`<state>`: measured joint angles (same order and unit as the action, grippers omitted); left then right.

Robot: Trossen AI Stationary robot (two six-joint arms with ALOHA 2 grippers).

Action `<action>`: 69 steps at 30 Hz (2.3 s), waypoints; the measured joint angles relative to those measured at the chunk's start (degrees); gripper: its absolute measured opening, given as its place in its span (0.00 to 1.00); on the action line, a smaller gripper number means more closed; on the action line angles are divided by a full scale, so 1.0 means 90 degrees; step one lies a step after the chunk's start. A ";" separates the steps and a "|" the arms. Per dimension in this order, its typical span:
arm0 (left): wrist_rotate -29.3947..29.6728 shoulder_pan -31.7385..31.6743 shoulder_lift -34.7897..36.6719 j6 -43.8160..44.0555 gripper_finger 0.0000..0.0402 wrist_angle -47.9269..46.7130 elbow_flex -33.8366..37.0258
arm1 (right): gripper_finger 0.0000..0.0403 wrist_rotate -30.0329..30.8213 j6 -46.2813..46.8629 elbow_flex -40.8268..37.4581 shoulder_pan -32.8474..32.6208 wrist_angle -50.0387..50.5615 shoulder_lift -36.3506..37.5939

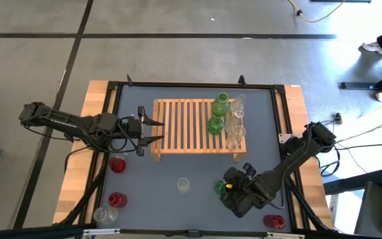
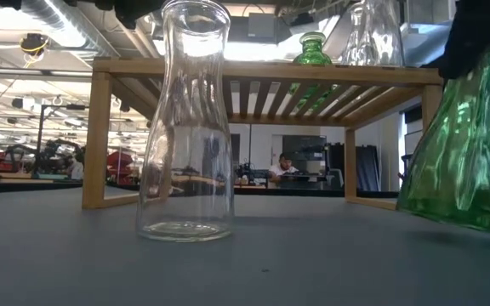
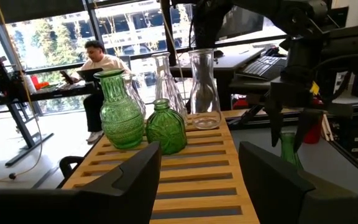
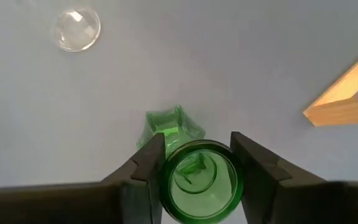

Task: Sort vases onto shelf
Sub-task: Move the middle right green bottle to the middle, then put the green bottle on the shelf

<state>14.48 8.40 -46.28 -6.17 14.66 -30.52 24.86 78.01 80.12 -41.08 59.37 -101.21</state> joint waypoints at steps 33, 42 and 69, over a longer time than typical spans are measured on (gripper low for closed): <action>0.0000 -0.0002 0.0000 -0.0260 0.52 0.0112 0.0000 | 0.69 0.1405 0.0976 -0.0244 -0.1305 -0.0224 0.0662; -0.0077 0.0002 0.0000 -0.0163 0.52 -0.0085 0.0000 | 0.68 0.1944 0.1107 -0.0675 -0.1382 -0.1821 -0.0259; -0.0726 0.0454 0.0000 0.0010 0.52 -0.0724 -0.0002 | 0.46 0.2299 0.0764 -0.0675 -0.0656 -0.2085 -0.0828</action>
<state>7.94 12.49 -46.28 -6.09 8.14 -30.54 45.55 84.88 74.04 -46.98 40.61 -108.66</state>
